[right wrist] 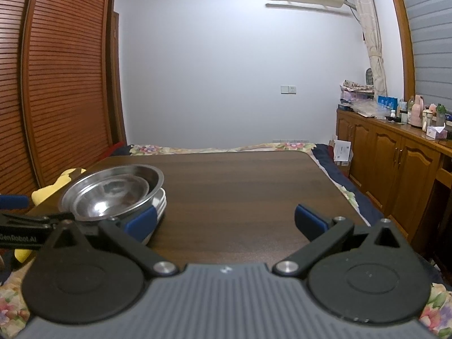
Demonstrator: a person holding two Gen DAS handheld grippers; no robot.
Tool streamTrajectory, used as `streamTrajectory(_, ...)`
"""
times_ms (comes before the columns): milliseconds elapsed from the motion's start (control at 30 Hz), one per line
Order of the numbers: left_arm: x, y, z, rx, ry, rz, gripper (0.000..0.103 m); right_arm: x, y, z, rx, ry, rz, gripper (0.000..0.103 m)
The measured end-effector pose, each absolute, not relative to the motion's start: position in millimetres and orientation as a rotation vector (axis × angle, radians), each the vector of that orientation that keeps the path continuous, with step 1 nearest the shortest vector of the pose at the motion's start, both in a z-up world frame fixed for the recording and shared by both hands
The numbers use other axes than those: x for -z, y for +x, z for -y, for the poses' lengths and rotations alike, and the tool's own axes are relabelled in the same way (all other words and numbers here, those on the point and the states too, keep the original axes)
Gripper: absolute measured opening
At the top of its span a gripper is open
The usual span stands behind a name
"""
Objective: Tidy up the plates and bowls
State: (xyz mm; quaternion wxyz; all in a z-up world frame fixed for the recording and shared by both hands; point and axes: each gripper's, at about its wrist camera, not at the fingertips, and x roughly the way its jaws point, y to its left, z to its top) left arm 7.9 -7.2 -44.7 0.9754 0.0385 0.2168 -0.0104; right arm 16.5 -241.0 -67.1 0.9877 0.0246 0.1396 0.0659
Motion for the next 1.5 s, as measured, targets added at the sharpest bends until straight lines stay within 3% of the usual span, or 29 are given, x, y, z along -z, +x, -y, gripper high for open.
streamTrajectory(1500, 38.8, 2.7, 8.9, 0.019, 0.093, -0.421, 0.103, 68.8, 16.9, 242.6, -0.136, 0.052, -0.286, 0.103)
